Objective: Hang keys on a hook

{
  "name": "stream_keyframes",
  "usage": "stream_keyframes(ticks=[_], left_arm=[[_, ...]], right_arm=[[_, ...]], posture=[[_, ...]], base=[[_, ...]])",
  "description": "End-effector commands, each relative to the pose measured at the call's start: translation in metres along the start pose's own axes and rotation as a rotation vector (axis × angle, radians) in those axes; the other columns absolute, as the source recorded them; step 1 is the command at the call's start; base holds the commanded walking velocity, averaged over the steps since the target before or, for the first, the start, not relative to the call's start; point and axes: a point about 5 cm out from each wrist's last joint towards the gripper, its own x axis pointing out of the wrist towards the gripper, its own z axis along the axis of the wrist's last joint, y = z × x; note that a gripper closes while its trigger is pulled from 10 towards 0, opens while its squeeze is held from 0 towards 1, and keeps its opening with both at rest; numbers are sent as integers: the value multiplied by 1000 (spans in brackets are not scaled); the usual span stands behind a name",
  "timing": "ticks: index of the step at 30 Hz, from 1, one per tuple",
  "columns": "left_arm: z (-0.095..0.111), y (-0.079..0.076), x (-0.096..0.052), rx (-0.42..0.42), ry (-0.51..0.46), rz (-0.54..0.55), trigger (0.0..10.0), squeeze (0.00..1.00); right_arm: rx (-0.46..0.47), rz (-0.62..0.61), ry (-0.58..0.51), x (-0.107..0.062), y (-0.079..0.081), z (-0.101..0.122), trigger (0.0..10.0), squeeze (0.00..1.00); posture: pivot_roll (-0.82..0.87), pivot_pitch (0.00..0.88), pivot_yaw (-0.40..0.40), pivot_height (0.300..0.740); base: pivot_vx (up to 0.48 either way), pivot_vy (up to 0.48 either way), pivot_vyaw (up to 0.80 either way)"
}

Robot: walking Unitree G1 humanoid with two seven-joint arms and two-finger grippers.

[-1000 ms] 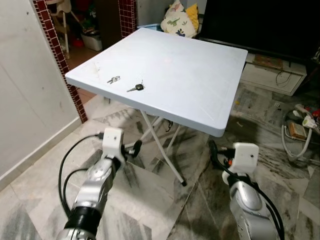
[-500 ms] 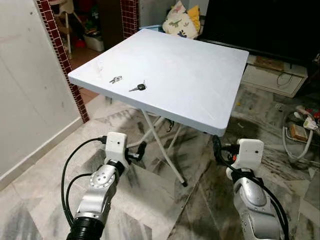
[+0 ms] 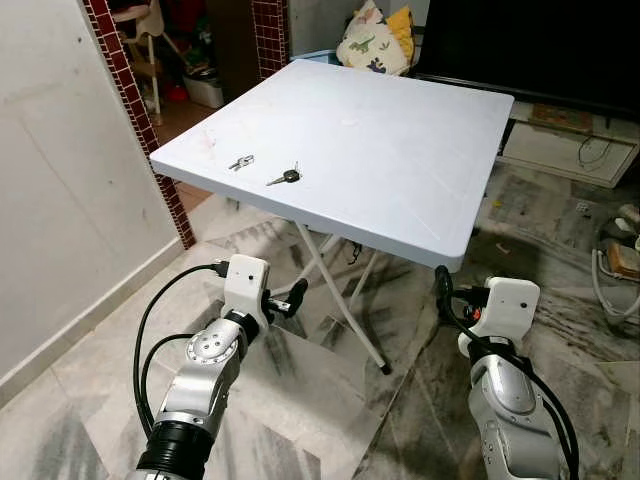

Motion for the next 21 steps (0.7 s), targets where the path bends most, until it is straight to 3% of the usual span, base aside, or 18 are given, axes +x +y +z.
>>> stream_keyframes(ticks=[1, 21], left_arm=[[1, 4, 0, 10, 10, 5, 10000, 0], [-6, 7, -4, -26, 20, 52, 10000, 0]], right_arm=[[-4, -7, 3, 0, 1, -2, 10000, 0], [-23, 31, -1, 4, 1, 2, 10000, 0]], posture=[[116, 0, 39, 740], [106, 0, -14, 740]], base=[[0, 0, 0], [0, 0, 0]])
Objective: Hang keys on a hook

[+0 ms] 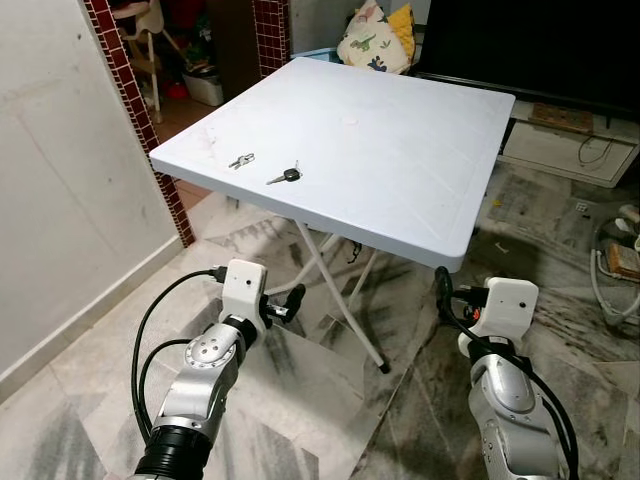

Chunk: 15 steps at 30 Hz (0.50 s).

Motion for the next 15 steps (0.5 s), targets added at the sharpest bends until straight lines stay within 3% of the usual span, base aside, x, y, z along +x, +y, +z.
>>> stream_keyframes(ticks=[1, 15], left_arm=[[-1, 1, -1, -4, 4, 9, 10000, 0], [-1, -1, 0, -6, 3, 3, 10000, 0]], right_arm=[[-2, 12, 4, 1, 1, 1, 10000, 0], [-2, 0, 17, 2, -1, 0, 10000, 0]], posture=[[106, 0, -14, 740], [107, 0, -11, 740]], base=[[0, 0, 0], [0, 0, 0]])
